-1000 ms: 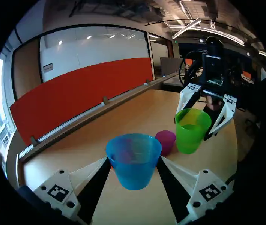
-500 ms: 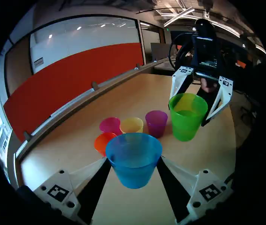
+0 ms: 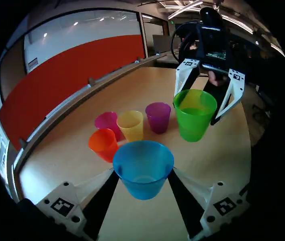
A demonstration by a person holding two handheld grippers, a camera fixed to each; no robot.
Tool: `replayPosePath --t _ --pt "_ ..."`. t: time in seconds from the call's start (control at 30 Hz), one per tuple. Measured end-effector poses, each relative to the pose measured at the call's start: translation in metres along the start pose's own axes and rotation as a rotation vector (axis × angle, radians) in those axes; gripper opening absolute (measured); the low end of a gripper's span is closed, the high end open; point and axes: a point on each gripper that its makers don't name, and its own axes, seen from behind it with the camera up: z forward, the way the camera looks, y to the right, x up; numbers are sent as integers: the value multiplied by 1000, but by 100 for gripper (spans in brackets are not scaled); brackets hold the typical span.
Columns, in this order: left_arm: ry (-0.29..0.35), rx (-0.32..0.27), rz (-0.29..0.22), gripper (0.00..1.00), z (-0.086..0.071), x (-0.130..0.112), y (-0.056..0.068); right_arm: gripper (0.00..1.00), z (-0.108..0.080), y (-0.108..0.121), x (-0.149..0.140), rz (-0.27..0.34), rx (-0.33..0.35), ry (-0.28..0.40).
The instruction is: Pour water
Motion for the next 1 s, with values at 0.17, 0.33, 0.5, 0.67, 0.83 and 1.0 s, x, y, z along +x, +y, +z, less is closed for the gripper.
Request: replayPosePath --t 0.17,0.33,0.5,0.67,0.83,1.0 --pt "-14 -18 8 83 4 -4 5 91 3 -1 -7 -7 3 -21" --pt "-41 -33 16 84 7 -9 7 91 7 0 -14 -11 2 -42" --pt "-71 -46 27 84 12 -15 9 91 11 0 -21 -13 7 -61" --pt "-97 -64 36 84 16 -22 13 91 16 -2 -30 -17 18 -83" --pt "-121 -81 51 84 20 -28 17 91 21 -2 -37 -19 26 -100" --pt "-131 -93 62 84 24 -31 21 91 25 -1 -40 -15 32 -99"
